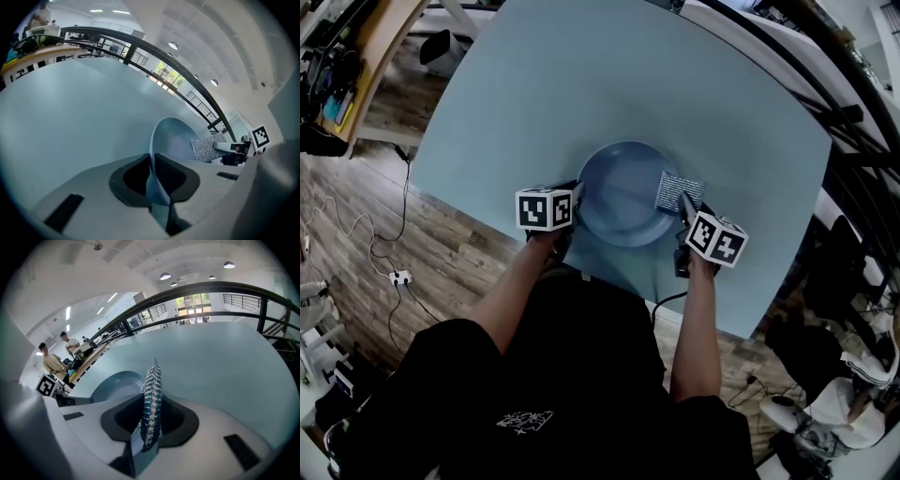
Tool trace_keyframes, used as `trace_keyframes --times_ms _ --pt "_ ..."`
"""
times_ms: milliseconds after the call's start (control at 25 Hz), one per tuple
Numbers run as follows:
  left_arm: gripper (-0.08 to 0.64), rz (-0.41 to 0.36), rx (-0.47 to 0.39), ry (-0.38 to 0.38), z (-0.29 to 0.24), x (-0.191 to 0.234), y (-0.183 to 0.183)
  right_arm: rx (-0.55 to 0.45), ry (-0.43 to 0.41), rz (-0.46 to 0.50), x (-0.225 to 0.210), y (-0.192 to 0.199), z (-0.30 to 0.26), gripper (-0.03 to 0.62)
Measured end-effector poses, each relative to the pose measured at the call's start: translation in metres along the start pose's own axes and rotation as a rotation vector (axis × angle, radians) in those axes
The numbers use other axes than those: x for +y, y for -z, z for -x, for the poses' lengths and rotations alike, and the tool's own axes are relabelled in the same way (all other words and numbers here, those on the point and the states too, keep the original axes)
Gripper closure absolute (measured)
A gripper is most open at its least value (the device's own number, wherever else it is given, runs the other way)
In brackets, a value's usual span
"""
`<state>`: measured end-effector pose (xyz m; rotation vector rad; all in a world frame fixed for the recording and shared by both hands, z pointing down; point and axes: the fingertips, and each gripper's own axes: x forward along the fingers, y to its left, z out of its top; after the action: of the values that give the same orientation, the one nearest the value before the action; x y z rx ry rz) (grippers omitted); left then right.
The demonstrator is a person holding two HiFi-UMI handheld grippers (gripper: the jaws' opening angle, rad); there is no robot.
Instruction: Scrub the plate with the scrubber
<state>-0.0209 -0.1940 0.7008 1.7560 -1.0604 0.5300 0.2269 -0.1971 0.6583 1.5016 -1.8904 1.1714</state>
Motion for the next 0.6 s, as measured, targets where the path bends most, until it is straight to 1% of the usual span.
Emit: trace_keyframes --times_ms 80,240,400,600 --pt "0.520 -0.003 0.000 -0.002 0.000 -0.001 -0.001 0.012 -0.003 0.007 -0.002 0.004 0.005 0.503" --pt "0.520 -0.003 0.002 -0.002 -0.001 -0.002 0.000 0.053 -0.038 0.015 0.001 0.015 0.012 0.505" --pt "0.521 -0.007 0.002 -0.001 -0.001 -0.002 -0.002 0.103 -0.080 0.038 0.011 0.026 0.016 0.505" --pt "0.522 -0.006 0.003 -0.001 -0.002 -0.003 -0.002 0.139 -0.117 0.040 0.021 0.038 0.019 0.505"
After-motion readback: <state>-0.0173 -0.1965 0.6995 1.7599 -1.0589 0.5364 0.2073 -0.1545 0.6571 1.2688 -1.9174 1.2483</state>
